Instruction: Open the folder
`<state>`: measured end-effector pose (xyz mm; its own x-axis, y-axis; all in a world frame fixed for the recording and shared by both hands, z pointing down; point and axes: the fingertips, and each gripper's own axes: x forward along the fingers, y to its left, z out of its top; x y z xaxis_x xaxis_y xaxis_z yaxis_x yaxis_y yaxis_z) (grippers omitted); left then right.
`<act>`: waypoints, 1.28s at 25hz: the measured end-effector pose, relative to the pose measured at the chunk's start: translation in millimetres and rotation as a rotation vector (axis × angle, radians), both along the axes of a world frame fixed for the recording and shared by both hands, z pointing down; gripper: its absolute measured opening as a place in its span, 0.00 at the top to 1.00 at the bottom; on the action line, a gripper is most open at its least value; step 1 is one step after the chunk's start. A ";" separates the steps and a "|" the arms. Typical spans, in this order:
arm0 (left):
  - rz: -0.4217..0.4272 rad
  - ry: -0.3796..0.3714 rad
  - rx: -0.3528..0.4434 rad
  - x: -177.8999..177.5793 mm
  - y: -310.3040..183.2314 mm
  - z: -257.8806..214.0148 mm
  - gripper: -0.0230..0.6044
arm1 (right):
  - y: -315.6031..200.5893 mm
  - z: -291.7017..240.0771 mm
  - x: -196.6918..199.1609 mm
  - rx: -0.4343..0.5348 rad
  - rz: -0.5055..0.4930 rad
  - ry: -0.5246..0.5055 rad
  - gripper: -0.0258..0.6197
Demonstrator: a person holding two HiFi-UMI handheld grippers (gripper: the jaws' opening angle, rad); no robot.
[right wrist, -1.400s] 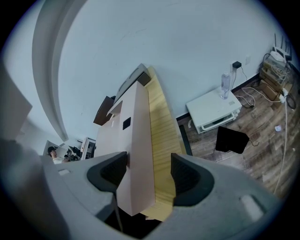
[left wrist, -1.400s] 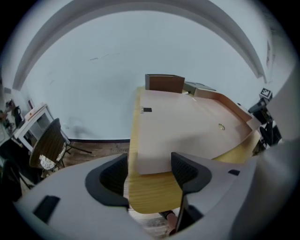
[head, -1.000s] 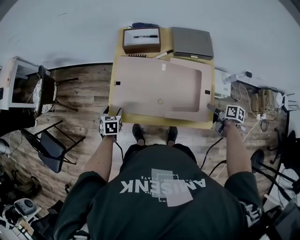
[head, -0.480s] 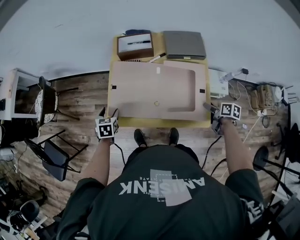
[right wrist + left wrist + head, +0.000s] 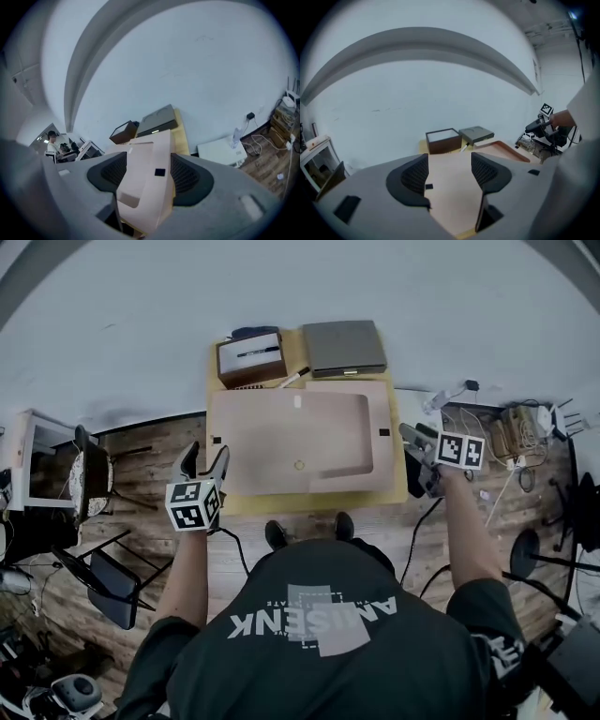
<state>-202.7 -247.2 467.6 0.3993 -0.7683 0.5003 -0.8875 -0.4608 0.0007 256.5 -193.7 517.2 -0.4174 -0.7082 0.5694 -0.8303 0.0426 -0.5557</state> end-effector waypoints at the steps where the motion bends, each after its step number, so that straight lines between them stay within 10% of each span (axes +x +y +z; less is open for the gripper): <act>1: 0.018 0.024 0.030 9.3 -4.0 -16.4 0.52 | -5.2 -13.9 -1.7 0.024 -0.007 0.014 0.52; 6: 0.122 0.115 0.202 49.4 -12.4 -87.7 0.52 | -25.0 -86.9 -19.9 0.187 -0.050 0.069 0.54; 22: 0.156 0.253 0.340 95.7 -12.9 -214.5 0.92 | -27.4 -257.7 -60.0 0.607 -0.093 0.336 0.77; 32: 0.119 0.275 0.249 101.7 -14.9 -226.1 0.96 | -23.4 -277.3 -68.7 0.658 -0.080 0.377 0.87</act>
